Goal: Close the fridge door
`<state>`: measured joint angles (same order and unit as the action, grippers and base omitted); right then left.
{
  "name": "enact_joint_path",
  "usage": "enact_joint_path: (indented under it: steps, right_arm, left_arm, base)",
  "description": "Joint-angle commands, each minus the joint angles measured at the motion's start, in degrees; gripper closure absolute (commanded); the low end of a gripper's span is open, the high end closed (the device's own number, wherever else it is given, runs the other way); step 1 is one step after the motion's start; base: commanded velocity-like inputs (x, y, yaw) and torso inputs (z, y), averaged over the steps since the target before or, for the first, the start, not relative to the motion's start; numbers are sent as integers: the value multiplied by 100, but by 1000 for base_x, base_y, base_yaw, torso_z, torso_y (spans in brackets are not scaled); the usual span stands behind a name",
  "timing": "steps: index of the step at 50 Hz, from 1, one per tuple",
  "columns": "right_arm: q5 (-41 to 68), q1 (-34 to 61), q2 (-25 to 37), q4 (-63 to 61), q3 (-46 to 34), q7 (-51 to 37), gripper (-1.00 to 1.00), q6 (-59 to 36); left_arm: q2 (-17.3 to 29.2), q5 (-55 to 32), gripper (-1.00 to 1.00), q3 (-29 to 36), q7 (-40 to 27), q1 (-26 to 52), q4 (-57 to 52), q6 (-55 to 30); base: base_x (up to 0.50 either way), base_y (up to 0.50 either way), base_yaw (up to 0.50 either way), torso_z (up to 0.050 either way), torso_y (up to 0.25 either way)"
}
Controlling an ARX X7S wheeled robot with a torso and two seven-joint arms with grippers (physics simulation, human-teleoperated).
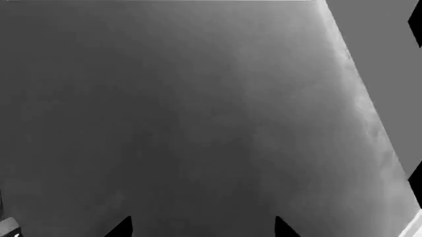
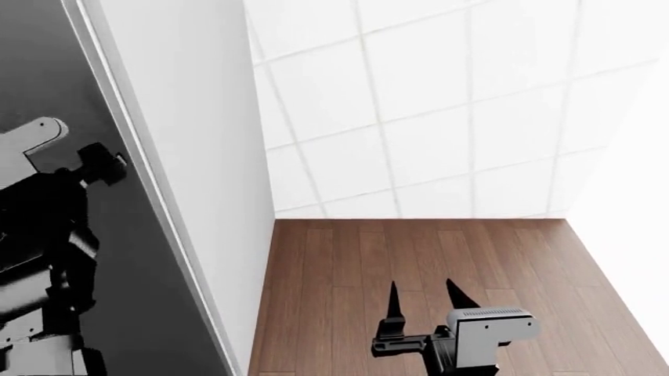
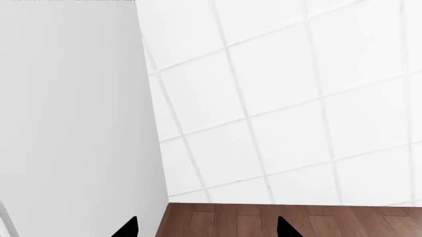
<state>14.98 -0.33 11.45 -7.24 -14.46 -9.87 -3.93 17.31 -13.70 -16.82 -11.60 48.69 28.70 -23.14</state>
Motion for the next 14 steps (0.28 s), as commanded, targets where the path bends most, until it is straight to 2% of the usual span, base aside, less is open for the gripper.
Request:
enact_joint_path:
  steps: [1, 2, 3, 9, 14]
  right_arm:
    - [23, -28, 50, -86, -54, -16, -100, -18]
    - [28, -34, 52, -89, -61, -14, -100, -17]
    - [31, -39, 54, -91, -68, -14, -100, -16]
    - [44, -37, 62, -66, -98, -11, -100, -6]
    - [54, -41, 73, -32, -112, -10, -100, 23]
  left_arm:
    - [-959, -1165, -100, -493, 1520, -4244, -5771, -1167]
    - [-1028, -1132, -100, -413, 1590, -4471, -6631, -1040]
    - [-1087, -1090, -100, -345, 1637, -4643, -6874, -918]
    - [-1253, -885, -100, 137, 1879, -5352, -6890, -475]
    - [-1362, -445, -100, 614, 2026, -5695, -6320, 131]
  base:
    - [0, 0, 0, 0, 0]
    - [0, 0, 0, 0, 0]
    - [0, 0, 0, 0, 0]
    - [0, 0, 0, 0, 0]
    - [0, 0, 0, 0, 0]
